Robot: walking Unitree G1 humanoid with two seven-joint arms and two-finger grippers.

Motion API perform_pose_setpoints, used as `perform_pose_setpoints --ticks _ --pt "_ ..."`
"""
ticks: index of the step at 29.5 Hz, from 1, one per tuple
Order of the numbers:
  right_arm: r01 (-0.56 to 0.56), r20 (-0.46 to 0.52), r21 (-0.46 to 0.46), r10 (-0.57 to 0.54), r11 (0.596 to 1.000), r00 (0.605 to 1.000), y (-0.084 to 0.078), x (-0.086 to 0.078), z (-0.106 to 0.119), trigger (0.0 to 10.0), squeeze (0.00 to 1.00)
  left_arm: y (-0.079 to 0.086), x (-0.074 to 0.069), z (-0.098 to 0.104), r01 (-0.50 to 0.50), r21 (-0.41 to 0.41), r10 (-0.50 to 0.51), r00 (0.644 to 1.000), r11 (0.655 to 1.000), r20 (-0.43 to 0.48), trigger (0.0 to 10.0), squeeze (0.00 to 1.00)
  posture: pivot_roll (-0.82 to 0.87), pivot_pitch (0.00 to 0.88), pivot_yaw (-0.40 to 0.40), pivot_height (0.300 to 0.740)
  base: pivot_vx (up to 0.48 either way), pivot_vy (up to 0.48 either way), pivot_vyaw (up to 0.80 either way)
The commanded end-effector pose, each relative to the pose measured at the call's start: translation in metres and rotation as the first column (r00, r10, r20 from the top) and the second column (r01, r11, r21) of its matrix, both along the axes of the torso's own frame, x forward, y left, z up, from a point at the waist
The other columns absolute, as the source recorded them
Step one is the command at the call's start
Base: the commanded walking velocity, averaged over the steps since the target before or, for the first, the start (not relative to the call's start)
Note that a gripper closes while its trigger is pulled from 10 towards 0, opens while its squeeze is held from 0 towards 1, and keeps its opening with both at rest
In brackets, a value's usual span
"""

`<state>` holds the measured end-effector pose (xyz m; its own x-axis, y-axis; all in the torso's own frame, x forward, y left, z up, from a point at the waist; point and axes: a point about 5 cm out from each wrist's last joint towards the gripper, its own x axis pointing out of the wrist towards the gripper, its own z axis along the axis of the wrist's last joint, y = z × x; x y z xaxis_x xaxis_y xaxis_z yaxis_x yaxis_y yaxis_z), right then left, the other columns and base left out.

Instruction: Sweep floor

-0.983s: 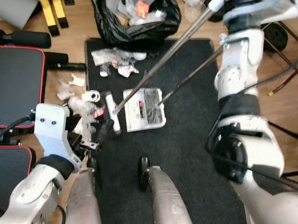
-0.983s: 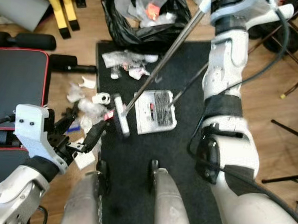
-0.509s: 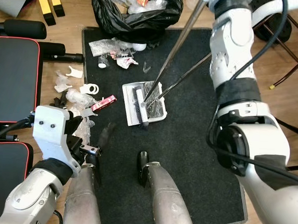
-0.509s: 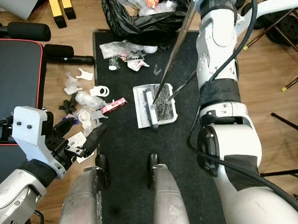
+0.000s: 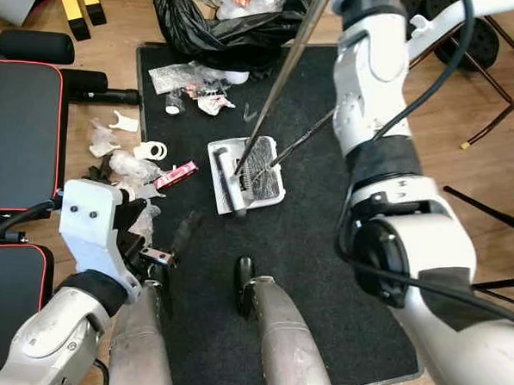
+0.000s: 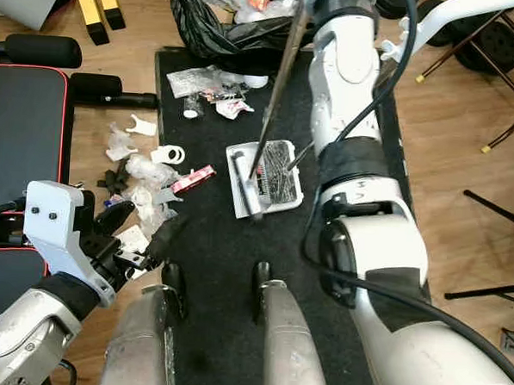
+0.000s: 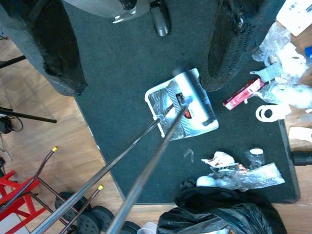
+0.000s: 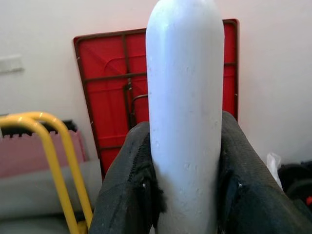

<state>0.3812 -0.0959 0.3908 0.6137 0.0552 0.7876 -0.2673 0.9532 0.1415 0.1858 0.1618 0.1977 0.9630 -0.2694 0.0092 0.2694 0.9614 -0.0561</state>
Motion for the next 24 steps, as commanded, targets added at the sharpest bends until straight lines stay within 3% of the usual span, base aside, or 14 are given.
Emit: perform_pose_setpoints --ticks 1,6,7,13,17,19,24 --pt "-0.001 0.084 0.077 -0.005 0.997 0.996 -0.005 -0.009 0.015 10.0 0.00 -0.002 -0.003 -0.005 0.012 -0.002 -0.012 0.999 1.000 -0.031 10.0 0.00 -0.05 0.539 -0.213 0.740 0.000 0.000 0.00" --pt "-0.007 0.144 0.182 -0.019 0.983 0.989 -0.010 -0.014 0.029 10.0 0.00 -0.002 -0.003 -0.004 0.012 -0.002 -0.012 0.999 1.000 -0.029 10.0 0.00 -0.05 0.538 -0.216 0.740 0.000 0.000 0.00" --pt "-0.034 0.195 0.227 -0.011 0.973 0.981 -0.011 -0.018 0.037 10.0 0.00 -0.002 -0.003 -0.004 0.012 -0.003 -0.012 1.000 1.000 -0.028 10.0 0.00 -0.05 0.538 -0.220 0.740 0.000 0.000 0.00" --pt "-0.049 0.300 0.256 -0.032 0.965 0.953 -0.013 -0.026 0.043 10.0 0.00 -0.004 -0.004 -0.003 0.012 -0.007 -0.012 1.000 1.000 -0.025 10.0 0.00 -0.05 0.542 -0.227 0.740 0.000 0.000 0.00" --pt "-0.045 0.305 0.265 -0.039 0.963 0.952 -0.013 -0.026 0.039 10.0 0.00 -0.004 -0.005 -0.003 0.012 -0.007 -0.012 1.000 1.000 -0.024 10.0 0.00 -0.05 0.548 -0.229 0.740 0.000 0.000 0.00" --pt "-0.045 0.241 0.307 -0.032 0.951 0.970 -0.010 -0.018 0.026 10.0 0.00 -0.005 -0.009 -0.001 0.013 -0.007 -0.013 1.000 1.000 -0.021 10.0 0.00 -0.04 0.563 -0.235 0.740 0.000 0.000 0.00" --pt "-0.072 0.218 0.360 -0.009 0.930 0.976 -0.009 -0.016 0.024 10.0 0.00 -0.005 -0.014 0.002 0.013 -0.006 -0.013 1.000 1.000 -0.020 10.0 0.00 -0.03 0.580 -0.238 0.740 0.000 0.000 0.00"
